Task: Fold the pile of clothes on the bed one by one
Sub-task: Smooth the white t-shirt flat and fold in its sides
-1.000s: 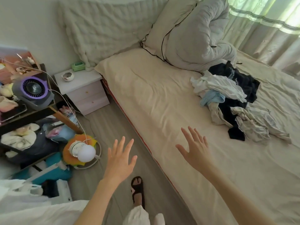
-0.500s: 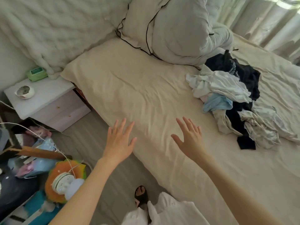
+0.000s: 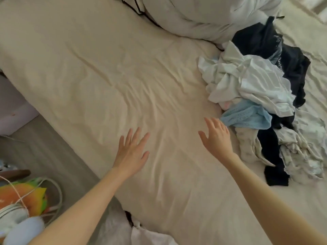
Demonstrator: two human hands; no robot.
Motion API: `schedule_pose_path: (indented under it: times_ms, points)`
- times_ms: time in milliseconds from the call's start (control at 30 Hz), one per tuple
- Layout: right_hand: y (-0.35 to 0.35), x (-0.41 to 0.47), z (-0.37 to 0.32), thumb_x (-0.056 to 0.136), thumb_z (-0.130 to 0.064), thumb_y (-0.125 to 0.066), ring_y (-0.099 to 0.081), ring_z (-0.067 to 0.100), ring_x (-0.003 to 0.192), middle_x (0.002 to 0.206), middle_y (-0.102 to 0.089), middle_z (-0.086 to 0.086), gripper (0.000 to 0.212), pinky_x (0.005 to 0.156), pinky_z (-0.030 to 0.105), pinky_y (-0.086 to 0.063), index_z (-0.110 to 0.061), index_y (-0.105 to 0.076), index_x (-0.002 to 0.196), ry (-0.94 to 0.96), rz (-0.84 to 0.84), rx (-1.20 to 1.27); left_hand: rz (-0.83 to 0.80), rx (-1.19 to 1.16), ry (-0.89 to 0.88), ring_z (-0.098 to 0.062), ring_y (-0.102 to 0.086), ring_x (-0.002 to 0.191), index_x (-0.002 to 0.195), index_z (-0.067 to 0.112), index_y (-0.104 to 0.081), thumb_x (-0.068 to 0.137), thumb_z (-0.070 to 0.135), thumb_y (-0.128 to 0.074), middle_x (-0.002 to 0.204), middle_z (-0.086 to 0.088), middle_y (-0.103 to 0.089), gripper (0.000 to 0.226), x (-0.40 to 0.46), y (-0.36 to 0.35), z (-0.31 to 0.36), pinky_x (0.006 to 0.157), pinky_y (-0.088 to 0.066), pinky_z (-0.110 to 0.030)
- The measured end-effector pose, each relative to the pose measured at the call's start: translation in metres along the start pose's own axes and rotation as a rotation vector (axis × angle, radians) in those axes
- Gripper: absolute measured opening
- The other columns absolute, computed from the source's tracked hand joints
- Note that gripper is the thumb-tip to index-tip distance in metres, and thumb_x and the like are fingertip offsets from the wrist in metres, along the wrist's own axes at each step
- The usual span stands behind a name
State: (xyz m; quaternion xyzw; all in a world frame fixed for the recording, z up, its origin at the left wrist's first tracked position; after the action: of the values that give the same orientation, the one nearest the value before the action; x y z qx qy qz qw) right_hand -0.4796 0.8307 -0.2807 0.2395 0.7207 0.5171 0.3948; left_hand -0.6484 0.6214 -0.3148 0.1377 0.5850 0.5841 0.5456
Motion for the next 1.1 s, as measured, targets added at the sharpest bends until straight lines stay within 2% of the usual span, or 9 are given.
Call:
schedule_pose_path:
  times_ms: [233,367,467,533,700,767,900,1033,1100]
  points:
    - [-0.016,0.108,0.050,0.094,-0.024,-0.054,-0.013,0.034,0.145,0.154,-0.024,0.017,0.059,0.117,0.051,-0.007,-0.011,-0.032,0.146,0.006,0.273,-0.145,-0.102,0.138,-0.107,-0.025,0.013,0.145,0.150,0.034,0.004,0.094,0.043,-0.045,0.158,0.000,0.014,0.075,0.129,-0.046,0.024,0.114,0.000,-0.052]
    - [-0.019,0.153,0.073,0.098,-0.020,-0.044,-0.007,0.033,0.146,0.158,-0.014,0.015,0.058,0.116,0.052,0.002,-0.015,-0.021,0.151,-0.023,0.282,-0.260,-0.199,0.194,-0.063,-0.025,0.015,0.145,0.148,0.039,0.004,0.089,0.057,-0.046,0.157,0.001,0.019,0.079,0.145,-0.078,0.019,0.113,-0.004,-0.056]
    - [-0.016,0.165,0.089,0.097,-0.013,-0.040,-0.024,0.031,0.142,0.152,-0.032,0.013,0.043,0.113,0.051,-0.013,-0.015,-0.044,0.139,-0.034,0.322,-0.285,-0.236,0.194,-0.071,-0.024,0.016,0.144,0.147,0.041,0.007,0.088,0.059,-0.045,0.156,0.002,0.022,0.082,0.154,-0.083,0.013,0.113,-0.005,-0.057]
    - [-0.009,0.162,0.089,0.093,-0.014,-0.045,-0.047,0.032,0.127,0.133,-0.056,0.012,0.029,0.100,0.048,-0.032,-0.010,-0.065,0.114,0.018,0.434,-0.237,-0.281,0.176,-0.066,-0.023,0.017,0.144,0.147,0.041,0.010,0.088,0.059,-0.046,0.155,0.003,0.024,0.083,0.159,-0.083,0.011,0.112,-0.005,-0.058]
    - [0.007,0.127,0.057,0.088,-0.012,-0.061,-0.066,0.031,0.098,0.102,-0.072,0.006,0.016,0.073,0.038,-0.050,-0.006,-0.073,0.097,0.128,0.649,0.038,-0.347,0.124,-0.014,-0.023,0.014,0.145,0.149,0.039,-0.001,0.091,0.051,-0.047,0.157,0.003,0.020,0.075,0.157,-0.074,0.019,0.113,-0.006,-0.057]
    - [0.006,0.105,0.038,0.086,-0.011,-0.063,-0.068,0.032,0.097,0.102,-0.073,0.009,0.017,0.072,0.040,-0.054,-0.006,-0.074,0.099,0.170,0.694,0.142,-0.295,-0.047,0.022,-0.022,0.001,0.146,0.148,0.032,-0.023,0.095,0.041,-0.046,0.159,-0.001,0.003,0.058,0.154,-0.059,0.028,0.114,-0.011,-0.051]
    - [-0.013,0.053,-0.010,0.085,-0.009,-0.068,-0.070,0.026,0.095,0.098,-0.074,0.006,0.013,0.079,0.035,-0.050,-0.008,-0.075,0.095,0.315,0.642,0.245,-0.067,-1.039,0.231,-0.011,-0.048,0.121,0.131,0.015,-0.053,0.098,0.026,-0.046,0.137,-0.004,-0.052,0.035,0.142,-0.022,0.052,0.099,-0.035,-0.020]
    - [-0.023,0.023,-0.015,0.083,-0.003,-0.068,-0.068,0.027,0.101,0.102,-0.073,0.008,0.016,0.083,0.036,-0.053,-0.005,-0.075,0.097,0.300,0.554,0.340,-0.370,-1.542,0.355,-0.015,-0.057,0.109,0.128,0.025,-0.052,0.097,0.043,-0.042,0.120,0.002,-0.060,0.037,0.131,-0.007,0.093,0.094,-0.046,-0.039]
    - [-0.020,0.015,-0.020,0.082,0.000,-0.068,-0.067,0.028,0.103,0.105,-0.072,0.009,0.020,0.083,0.040,-0.054,-0.004,-0.074,0.100,0.329,0.526,0.378,-0.416,-1.635,0.308,-0.012,-0.063,0.089,0.107,0.017,-0.062,0.097,0.037,-0.047,0.094,0.001,-0.066,0.027,0.134,0.001,0.112,0.084,-0.053,-0.034]
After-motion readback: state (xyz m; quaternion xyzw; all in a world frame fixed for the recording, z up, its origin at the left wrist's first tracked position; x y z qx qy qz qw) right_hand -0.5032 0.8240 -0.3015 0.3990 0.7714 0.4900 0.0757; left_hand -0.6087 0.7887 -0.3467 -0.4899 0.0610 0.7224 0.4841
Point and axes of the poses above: each hand's wrist, its own x-axis towards the middle knuckle, its own y-axis out of the back of the hand, z = x × y, the point moved 5 cm from there along x, towards the middle knuckle
